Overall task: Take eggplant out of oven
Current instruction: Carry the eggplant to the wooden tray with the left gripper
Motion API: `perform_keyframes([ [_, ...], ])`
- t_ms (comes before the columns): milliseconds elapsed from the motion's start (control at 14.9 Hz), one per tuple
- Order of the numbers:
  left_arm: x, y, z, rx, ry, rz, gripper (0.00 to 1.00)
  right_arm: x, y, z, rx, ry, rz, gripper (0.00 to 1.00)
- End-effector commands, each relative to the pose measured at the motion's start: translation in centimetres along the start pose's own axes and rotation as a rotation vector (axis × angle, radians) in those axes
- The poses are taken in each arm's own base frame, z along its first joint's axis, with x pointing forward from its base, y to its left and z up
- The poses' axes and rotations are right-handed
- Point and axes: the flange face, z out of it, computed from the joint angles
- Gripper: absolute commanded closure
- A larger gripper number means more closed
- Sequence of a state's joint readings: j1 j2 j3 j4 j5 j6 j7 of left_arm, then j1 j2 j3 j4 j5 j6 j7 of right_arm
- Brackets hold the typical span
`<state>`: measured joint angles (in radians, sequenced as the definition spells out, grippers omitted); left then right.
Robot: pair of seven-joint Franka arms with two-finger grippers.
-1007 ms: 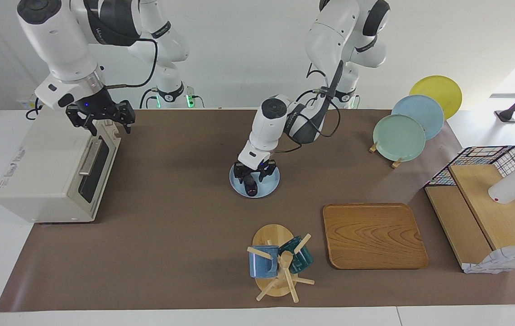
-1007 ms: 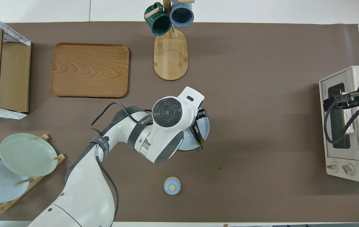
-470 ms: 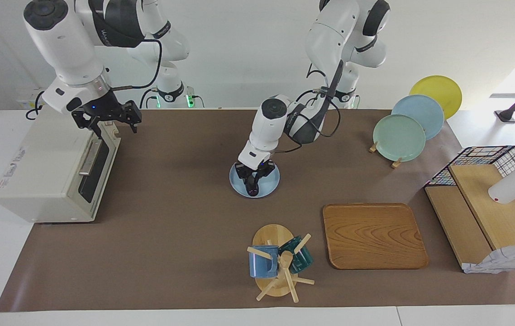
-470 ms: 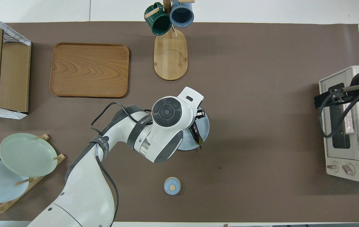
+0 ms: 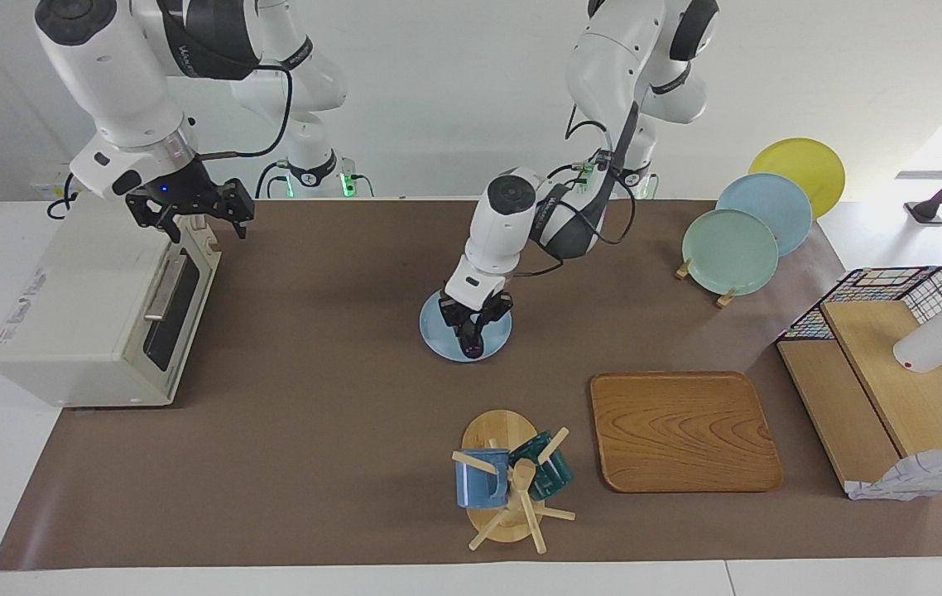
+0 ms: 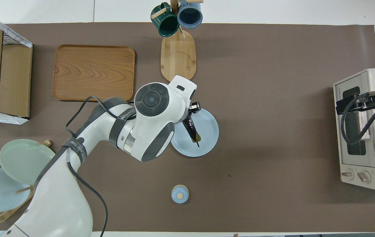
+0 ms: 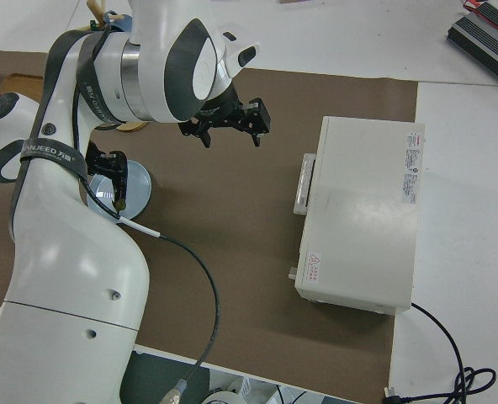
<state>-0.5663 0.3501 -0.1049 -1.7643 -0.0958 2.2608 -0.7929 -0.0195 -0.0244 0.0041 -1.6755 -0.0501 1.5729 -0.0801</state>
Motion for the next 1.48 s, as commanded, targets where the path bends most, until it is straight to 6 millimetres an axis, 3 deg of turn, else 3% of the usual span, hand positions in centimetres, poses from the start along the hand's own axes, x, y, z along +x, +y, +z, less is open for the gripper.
perform_keyframes([
  [0,4.1,-3.0,-3.6,0.018,-0.013,0.01,1.0,-0.5,1.3,0.2,0.01,0.007,0.037,0.0],
  [201,11.2,-9.6,-6.0,0.041,-0.023,0.053,1.0,-0.4,1.2,0.3,0.008,0.007,0.035,0.0],
  [403,17.0,-17.8,-7.4,0.045,-0.009,0.122,1.0,-0.5,0.6,0.3,0.008,-0.003,0.026,0.0],
  [470,18.8,-20.8,-6.8,0.048,-0.016,0.145,1.0,-0.5,0.4,0.3,0.008,-0.004,0.021,0.0],
  [537,20.6,-22.0,-6.3,0.049,-0.009,0.169,1.0,-0.5,0.3,0.3,0.008,-0.003,0.018,0.0],
  [739,25.5,-25.0,-1.6,0.117,0.022,0.212,1.0,-0.5,0.0,0.1,0.005,0.0,0.008,0.0],
  [873,27.1,-28.0,-1.6,0.118,0.056,0.259,1.0,-0.5,0.0,0.3,0.006,-0.007,0.008,0.0],
  [940,27.2,-28.4,-1.4,0.121,0.06,0.276,1.0,-0.6,0.0,0.2,0.006,-0.009,0.006,0.0],
  [1142,26.3,-28.3,0.3,0.114,0.087,0.291,1.0,-0.6,0.2,0.2,0.008,-0.007,0.009,0.0],
  [1276,26.1,-28.1,0.3,0.114,0.082,0.295,1.0,-0.7,0.0,0.3,0.007,-0.016,0.009,0.0],
  [1343,26.1,-28.0,0.2,0.114,0.081,0.295,0.47,-0.7,0.0,0.3,0.008,-0.015,0.009,0.0],
  [1410,26.1,-28.0,-0.1,0.114,0.076,0.293,0.0,-0.7,0.1,0.2,0.008,-0.013,0.011,0.0],
])
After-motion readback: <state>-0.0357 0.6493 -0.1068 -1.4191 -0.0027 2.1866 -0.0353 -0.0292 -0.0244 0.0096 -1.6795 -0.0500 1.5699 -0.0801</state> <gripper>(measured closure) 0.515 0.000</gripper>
